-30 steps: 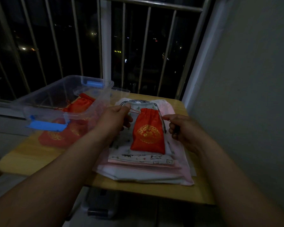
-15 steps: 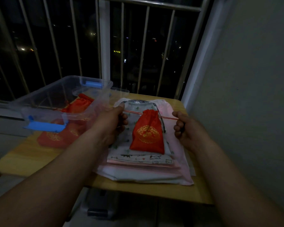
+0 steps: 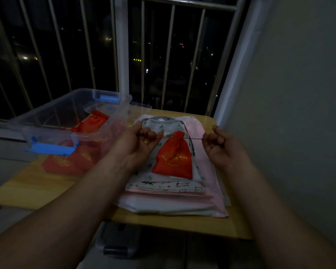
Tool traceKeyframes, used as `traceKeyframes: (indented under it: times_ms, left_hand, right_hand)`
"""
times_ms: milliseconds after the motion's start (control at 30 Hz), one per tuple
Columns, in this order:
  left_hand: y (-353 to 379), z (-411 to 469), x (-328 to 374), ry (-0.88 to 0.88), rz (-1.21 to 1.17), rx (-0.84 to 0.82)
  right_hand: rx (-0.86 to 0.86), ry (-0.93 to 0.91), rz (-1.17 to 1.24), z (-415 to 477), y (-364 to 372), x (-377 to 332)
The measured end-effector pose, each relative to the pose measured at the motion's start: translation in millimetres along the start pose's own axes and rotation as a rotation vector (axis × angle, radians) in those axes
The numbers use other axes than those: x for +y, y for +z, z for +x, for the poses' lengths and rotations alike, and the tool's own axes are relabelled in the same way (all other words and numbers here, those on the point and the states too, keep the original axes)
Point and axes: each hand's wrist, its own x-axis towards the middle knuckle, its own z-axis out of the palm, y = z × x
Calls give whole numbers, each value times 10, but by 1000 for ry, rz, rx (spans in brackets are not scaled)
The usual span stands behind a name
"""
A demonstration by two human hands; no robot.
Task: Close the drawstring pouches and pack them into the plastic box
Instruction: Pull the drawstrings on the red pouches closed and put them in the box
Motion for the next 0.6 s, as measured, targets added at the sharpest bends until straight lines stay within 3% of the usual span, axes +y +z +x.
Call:
traceKeyframes:
  times_ms: [100,167,433,600]
  left_hand:
    - [50,-19,-13,-13,85,9]
    - [85,-36,-27,50,279,0]
    - [140,-245,-135,313,1572,-390]
    - [207,-311,-176,355,1752,-512]
  right_hand:
    - [0,24,-32,-33,38,12]
    - [-9,-4,-136,-78,80,37]
    - [-263,-220,-800,-314,280,94]
    - [-347,-409,-1013,-411,430,141]
